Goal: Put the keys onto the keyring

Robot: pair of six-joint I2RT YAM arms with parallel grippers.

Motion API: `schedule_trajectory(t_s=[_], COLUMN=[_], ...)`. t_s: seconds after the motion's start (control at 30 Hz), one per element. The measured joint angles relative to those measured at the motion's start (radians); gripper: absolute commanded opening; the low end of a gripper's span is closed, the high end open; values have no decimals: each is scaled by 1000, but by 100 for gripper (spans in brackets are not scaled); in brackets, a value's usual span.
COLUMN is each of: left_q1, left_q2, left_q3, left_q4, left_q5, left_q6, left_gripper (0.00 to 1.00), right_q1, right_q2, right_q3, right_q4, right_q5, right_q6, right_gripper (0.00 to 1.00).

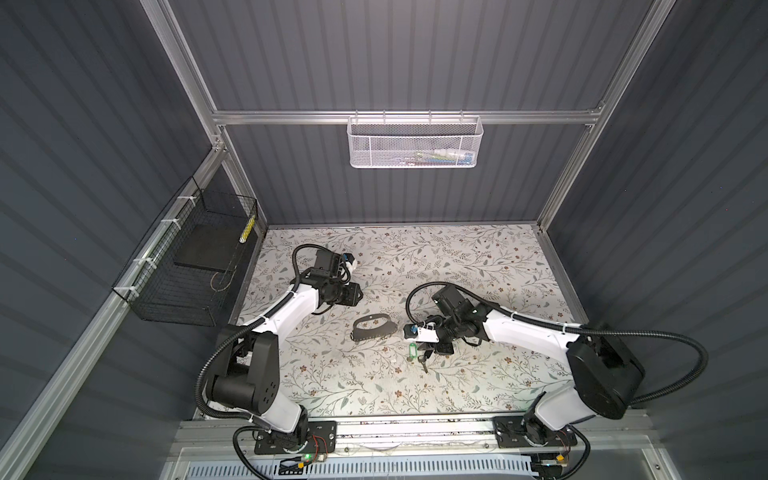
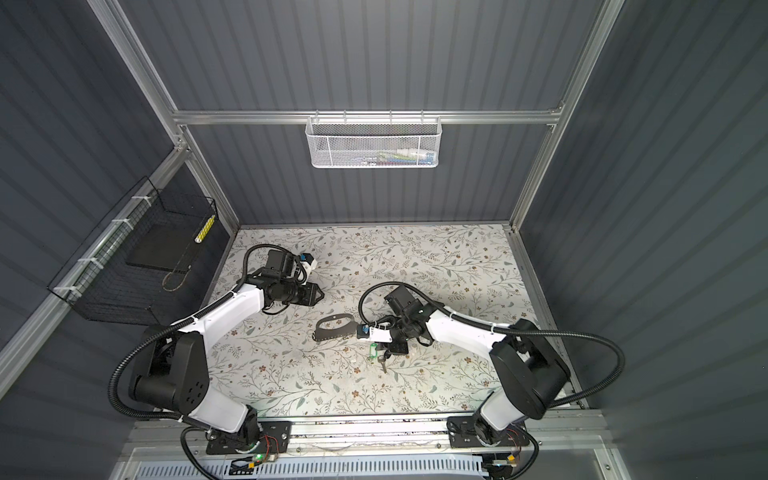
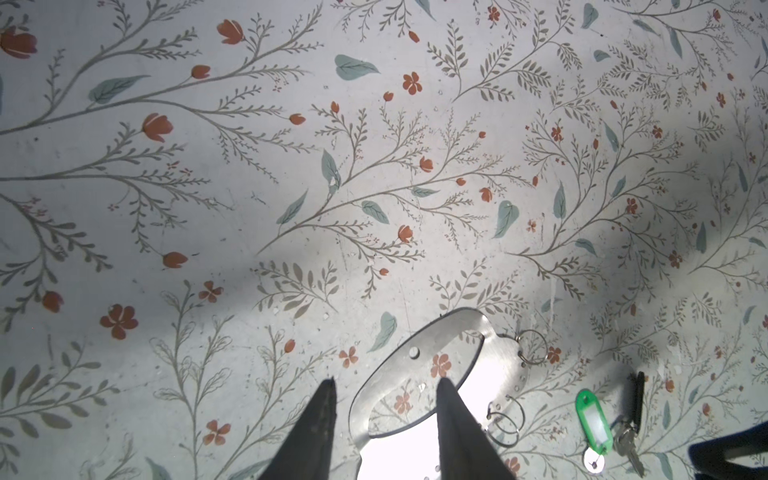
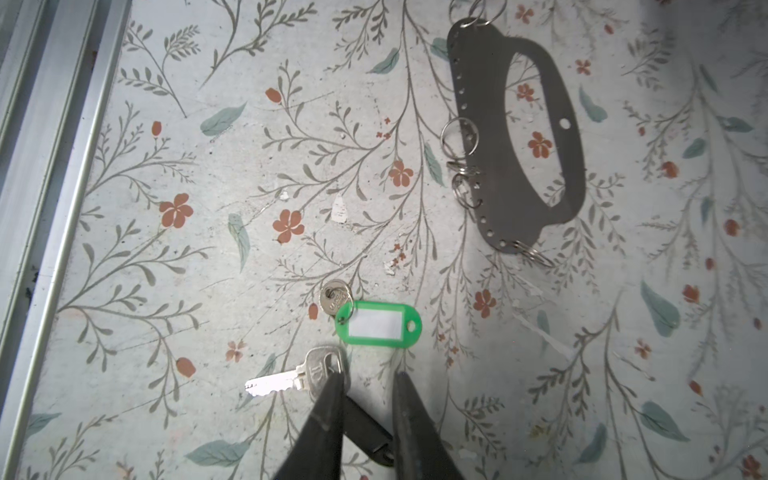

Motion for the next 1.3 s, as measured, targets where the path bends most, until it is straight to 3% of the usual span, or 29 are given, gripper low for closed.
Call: schedule_trajectory(t_s=[0.53,1.3], left_q1=[-1,-1], left_q2=[5,4], left_q3=[1,2], left_q4=[-11,-15], left_q5=[-33,-33], left_q6=[-2,-2], left_gripper=[39,38], right_q1=[31,45], right_q2=[170,290], right_q3=[122,257], right_q4=[-117,-228], right_q5=[-6,-2], right_q6=[-58,-43], right_gripper=[19,24])
